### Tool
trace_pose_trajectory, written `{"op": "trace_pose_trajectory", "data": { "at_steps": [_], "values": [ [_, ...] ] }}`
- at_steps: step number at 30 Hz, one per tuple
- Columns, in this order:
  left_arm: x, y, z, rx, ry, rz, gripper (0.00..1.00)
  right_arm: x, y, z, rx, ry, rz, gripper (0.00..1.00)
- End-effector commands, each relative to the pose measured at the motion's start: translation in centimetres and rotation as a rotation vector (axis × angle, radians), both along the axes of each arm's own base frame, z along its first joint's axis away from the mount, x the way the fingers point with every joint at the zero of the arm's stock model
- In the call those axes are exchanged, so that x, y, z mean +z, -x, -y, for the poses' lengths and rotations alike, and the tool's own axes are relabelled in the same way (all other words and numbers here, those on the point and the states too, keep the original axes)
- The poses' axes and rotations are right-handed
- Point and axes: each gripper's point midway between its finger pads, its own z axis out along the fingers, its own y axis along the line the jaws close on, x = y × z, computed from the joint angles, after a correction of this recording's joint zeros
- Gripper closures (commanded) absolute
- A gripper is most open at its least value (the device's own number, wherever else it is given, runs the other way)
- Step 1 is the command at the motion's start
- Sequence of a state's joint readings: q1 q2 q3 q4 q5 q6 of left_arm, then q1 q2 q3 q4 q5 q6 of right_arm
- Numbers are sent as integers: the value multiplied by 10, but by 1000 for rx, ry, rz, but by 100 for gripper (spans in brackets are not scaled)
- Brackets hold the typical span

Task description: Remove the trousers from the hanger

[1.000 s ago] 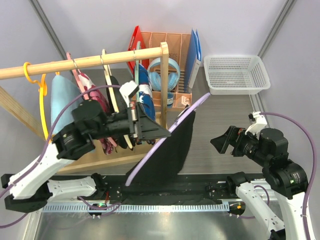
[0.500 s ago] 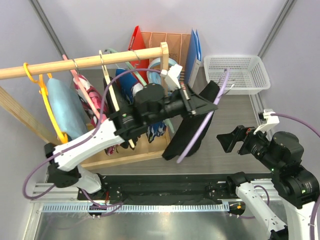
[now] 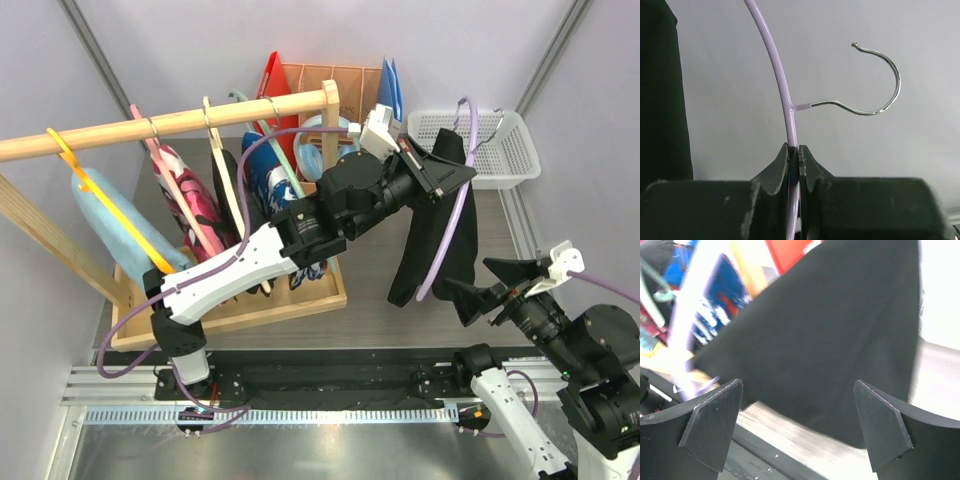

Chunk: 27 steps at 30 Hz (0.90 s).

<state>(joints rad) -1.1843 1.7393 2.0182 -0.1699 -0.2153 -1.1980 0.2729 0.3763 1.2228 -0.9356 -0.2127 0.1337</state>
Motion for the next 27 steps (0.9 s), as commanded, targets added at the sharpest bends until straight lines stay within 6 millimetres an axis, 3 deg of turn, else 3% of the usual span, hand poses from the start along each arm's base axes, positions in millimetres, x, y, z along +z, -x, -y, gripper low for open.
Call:
{"op": "trace_pose_trajectory", "data": {
  "at_steps": [1, 9, 12, 19, 25, 27],
  "values": [
    [87, -8, -23, 66, 241, 104, 100, 9, 7, -15, 124, 60, 145, 2],
    [100, -14, -24, 87, 287, 97, 100, -11, -12, -21, 148, 107, 123, 2],
    [103, -15, -22, 81, 307, 81, 100, -13, -21, -22, 140, 109, 127, 3],
    [134, -10, -36, 80, 372, 103, 100, -4, -31, -31, 156, 46, 186, 5],
    [136, -10, -38, 85, 381, 89, 100, 1, -35, -36, 166, 2, 219, 6],
    [134, -10, -36, 74, 383, 79, 100, -1, -44, -28, 102, 5, 214, 6]
  ]
}}
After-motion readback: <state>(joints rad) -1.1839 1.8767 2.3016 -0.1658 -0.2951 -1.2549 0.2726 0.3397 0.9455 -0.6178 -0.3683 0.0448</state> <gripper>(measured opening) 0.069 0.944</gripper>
